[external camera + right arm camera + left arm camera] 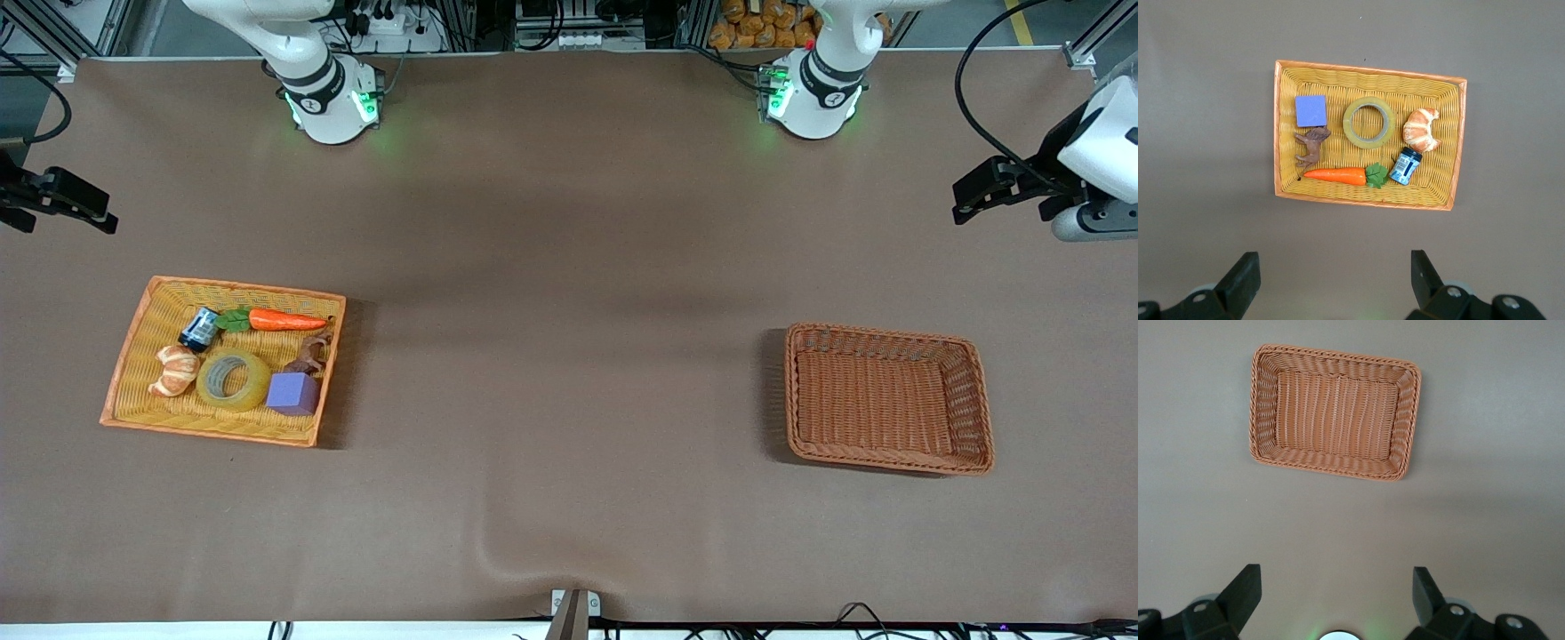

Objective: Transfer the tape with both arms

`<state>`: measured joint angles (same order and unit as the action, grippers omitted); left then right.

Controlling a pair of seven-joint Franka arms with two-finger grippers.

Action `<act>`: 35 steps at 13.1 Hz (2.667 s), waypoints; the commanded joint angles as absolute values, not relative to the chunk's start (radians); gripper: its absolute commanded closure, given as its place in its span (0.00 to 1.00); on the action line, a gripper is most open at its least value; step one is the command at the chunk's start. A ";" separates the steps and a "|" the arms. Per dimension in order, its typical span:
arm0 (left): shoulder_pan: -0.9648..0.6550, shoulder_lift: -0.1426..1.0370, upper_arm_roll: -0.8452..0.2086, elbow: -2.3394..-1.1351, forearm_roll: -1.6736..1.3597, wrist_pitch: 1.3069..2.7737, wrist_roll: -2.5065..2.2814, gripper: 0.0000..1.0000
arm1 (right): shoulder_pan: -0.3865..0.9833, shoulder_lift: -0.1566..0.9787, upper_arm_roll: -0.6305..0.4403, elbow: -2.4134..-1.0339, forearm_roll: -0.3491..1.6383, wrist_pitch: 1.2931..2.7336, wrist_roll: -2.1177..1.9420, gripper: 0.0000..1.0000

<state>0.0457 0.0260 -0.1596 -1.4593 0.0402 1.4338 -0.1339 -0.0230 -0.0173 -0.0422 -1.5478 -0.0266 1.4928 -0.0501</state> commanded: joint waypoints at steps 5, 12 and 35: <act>0.052 0.058 -0.161 -1.399 0.031 1.427 -0.137 0.00 | -0.040 -0.020 -0.031 -1.548 -0.031 1.488 -0.051 0.00; 0.058 0.064 -0.163 -1.396 0.021 1.428 -0.138 0.00 | -0.061 -0.003 -0.032 -1.559 -0.031 1.489 -0.080 0.00; 0.055 0.086 -0.163 -1.405 0.021 1.493 -0.138 0.00 | -0.144 0.640 -0.031 -1.572 -0.031 2.120 -0.175 0.00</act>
<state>0.0524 0.0808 -0.1596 -1.4188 0.0401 1.4887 -0.1340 -0.1328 0.6099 -0.0417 -1.5828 -0.0266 2.0916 -0.1614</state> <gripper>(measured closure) 0.000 0.000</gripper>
